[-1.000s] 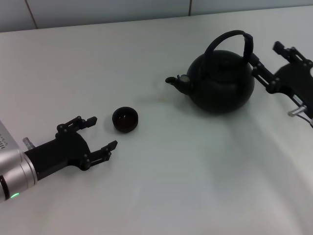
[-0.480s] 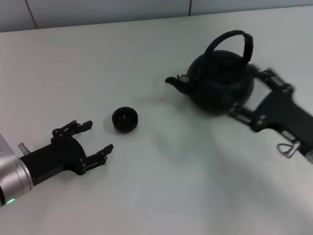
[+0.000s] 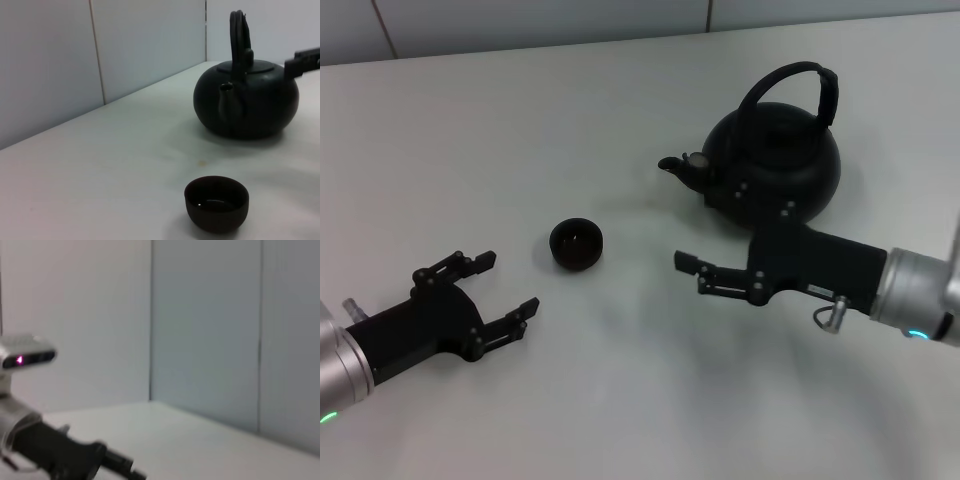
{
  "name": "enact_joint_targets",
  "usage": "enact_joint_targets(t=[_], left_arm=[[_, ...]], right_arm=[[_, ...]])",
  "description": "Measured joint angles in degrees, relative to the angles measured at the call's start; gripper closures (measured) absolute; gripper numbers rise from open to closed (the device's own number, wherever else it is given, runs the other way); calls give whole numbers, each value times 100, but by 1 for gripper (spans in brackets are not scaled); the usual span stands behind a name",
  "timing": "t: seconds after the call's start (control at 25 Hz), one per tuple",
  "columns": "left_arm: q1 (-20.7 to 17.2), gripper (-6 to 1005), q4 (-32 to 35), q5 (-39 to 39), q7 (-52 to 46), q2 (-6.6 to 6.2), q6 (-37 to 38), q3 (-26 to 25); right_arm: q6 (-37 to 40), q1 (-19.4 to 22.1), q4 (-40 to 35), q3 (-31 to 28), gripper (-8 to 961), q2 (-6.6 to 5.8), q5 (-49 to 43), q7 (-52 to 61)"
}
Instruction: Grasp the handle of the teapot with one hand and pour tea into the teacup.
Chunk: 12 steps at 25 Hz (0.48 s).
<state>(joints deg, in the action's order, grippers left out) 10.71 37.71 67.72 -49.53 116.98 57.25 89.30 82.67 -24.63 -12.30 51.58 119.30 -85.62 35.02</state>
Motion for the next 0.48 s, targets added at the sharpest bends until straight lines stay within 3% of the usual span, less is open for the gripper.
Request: enact_joint_targets(t=[0.48], left_arm=[[8,211,115,49,-110,-30,15,-1]], right_arm=[[-878,-248,-1019,1021,113,-12,-226,1611]])
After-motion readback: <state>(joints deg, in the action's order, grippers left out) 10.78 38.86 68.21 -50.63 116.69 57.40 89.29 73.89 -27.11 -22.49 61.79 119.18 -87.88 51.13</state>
